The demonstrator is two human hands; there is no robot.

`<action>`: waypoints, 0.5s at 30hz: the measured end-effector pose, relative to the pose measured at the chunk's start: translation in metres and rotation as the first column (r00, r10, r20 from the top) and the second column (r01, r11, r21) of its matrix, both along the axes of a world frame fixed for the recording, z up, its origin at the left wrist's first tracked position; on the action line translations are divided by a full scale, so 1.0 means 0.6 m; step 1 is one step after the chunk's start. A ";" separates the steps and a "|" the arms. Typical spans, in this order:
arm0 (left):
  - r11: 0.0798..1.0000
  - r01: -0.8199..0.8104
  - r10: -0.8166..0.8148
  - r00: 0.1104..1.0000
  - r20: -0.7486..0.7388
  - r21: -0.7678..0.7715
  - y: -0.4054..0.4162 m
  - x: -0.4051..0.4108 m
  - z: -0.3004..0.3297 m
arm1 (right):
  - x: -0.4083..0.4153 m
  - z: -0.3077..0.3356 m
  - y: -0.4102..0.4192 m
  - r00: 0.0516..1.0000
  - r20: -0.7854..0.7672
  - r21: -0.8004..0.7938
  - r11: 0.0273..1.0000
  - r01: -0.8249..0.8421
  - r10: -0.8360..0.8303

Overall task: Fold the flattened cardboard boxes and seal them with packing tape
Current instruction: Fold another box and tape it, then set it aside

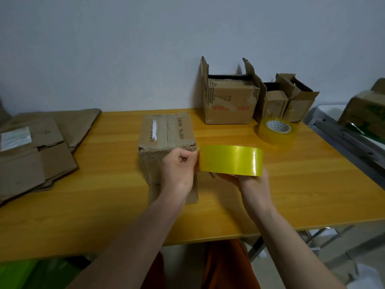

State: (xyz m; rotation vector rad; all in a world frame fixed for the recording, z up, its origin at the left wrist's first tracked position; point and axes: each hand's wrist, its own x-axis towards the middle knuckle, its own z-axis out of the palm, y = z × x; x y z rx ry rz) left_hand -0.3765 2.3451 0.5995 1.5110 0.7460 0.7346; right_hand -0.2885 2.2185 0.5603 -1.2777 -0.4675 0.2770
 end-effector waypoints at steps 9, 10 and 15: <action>0.984 -0.168 0.170 0.985 -0.016 0.056 0.060 -0.067 0.008 | 0.015 0.026 0.013 0.979 0.169 -0.156 0.977 0.144 -0.117; 0.986 -0.163 0.163 0.987 -0.010 0.031 0.063 -0.070 0.008 | 0.014 0.024 0.019 0.972 0.190 -0.155 0.974 0.167 -0.136; 0.989 -0.145 0.146 0.989 -0.037 0.029 0.079 -0.084 0.009 | 0.013 0.030 0.023 0.909 0.387 -0.225 0.941 0.253 -0.152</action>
